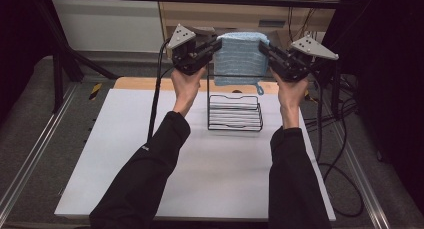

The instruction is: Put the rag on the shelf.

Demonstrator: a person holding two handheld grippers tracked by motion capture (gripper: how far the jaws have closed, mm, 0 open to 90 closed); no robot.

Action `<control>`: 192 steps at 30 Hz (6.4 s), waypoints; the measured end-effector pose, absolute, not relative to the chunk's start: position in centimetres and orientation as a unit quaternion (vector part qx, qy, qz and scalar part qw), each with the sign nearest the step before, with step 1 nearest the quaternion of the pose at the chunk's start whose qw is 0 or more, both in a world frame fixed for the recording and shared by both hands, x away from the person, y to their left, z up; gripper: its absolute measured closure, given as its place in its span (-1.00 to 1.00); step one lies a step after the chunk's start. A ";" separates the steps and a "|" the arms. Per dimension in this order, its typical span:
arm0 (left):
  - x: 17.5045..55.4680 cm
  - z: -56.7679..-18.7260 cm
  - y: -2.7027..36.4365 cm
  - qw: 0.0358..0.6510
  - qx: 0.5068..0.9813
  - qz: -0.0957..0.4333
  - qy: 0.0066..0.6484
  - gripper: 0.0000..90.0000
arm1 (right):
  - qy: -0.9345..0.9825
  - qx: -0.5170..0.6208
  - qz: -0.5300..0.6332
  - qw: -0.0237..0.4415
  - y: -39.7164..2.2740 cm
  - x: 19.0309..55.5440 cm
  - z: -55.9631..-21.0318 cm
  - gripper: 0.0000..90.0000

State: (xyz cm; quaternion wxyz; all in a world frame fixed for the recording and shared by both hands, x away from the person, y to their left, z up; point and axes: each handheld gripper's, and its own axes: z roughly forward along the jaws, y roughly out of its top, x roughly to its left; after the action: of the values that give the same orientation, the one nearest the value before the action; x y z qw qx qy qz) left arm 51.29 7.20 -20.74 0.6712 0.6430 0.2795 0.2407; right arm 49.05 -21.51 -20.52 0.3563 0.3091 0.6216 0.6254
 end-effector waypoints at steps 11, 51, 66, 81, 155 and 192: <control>50.5 -22.2 7.2 0.654 0.670 0.225 0.269 0.79 | 0.637 0.323 0.618 0.329 -22.3 47.7 -22.5 0.79; 49.4 -19.6 8.3 0.602 0.712 0.152 0.329 0.84 | 0.676 0.301 0.601 0.304 -23.2 45.4 -24.9 0.77; 48.6 -20.9 6.5 0.566 0.759 0.126 0.297 0.99 | 0.686 0.295 0.589 0.308 -23.1 44.9 -25.4 0.70; 48.3 -22.8 6.2 0.544 0.776 0.134 0.291 0.99 | 0.682 0.311 0.596 0.288 -23.3 43.4 -24.0 -0.13; 45.6 -23.7 9.7 0.521 0.782 0.167 0.298 0.02 | 0.699 0.352 0.572 0.245 -22.7 42.5 -23.8 -0.52; 37.0 -37.5 22.3 0.452 0.800 0.170 0.355 -0.75 | 0.751 0.371 0.518 0.174 -22.0 37.6 -35.1 -0.99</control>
State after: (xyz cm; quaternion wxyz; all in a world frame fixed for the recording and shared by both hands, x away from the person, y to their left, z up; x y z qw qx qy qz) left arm 36.95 22.28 -37.54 0.4521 0.8005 0.3548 0.1704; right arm 37.57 -22.02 -35.10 0.1744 0.3707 0.7509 0.5181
